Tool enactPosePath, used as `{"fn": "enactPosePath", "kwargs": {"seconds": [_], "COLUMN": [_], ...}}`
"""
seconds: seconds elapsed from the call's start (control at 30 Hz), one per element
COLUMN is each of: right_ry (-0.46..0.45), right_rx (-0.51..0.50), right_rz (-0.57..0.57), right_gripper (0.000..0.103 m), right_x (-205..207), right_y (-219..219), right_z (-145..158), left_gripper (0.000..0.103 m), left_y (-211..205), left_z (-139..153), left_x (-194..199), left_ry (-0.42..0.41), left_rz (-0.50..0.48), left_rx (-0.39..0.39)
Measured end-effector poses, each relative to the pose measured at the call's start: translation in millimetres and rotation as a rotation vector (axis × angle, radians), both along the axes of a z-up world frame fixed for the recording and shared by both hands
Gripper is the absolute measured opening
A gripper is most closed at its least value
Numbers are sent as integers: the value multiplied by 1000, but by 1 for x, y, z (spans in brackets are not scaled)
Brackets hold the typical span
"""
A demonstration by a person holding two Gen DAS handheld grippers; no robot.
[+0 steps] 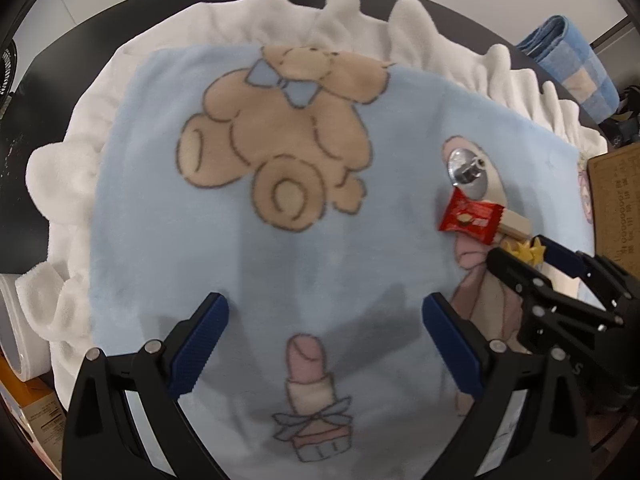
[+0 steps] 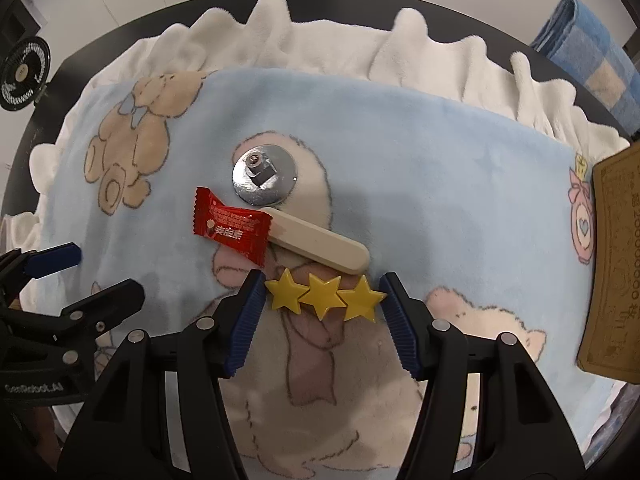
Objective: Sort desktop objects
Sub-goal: 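Lower the right tool and grasp the yellow three-star hair clip, then grasp the red candy with the left tool while the right tool holds the star clip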
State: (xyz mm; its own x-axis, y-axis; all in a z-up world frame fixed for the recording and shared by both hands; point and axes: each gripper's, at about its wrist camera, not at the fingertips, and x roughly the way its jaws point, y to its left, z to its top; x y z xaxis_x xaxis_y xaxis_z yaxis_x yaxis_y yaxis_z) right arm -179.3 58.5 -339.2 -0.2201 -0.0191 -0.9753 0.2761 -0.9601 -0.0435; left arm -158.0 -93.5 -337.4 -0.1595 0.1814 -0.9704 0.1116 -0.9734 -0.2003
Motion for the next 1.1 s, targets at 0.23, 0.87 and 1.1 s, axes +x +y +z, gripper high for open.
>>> {"fn": "enactPosePath", "kwargs": {"seconds": [0.23,0.87,1.1], "right_ry": [3,10,-4], "right_rx": [-18,-39,-40], "right_rz": [-34,-60,-55], "right_gripper": [61,61,61], "right_x": [-3,-36,-41], "right_y": [30,114,119], "right_z": [6,16,14], "left_gripper": [97,97,83], "left_y": [25,81,77], "left_z": [0,10,13], "left_x": [-15,-48,-44], "left_ry": [19,37,55], "left_rz": [-12,-100,-116], "left_rx": [8,-115,-70]}}
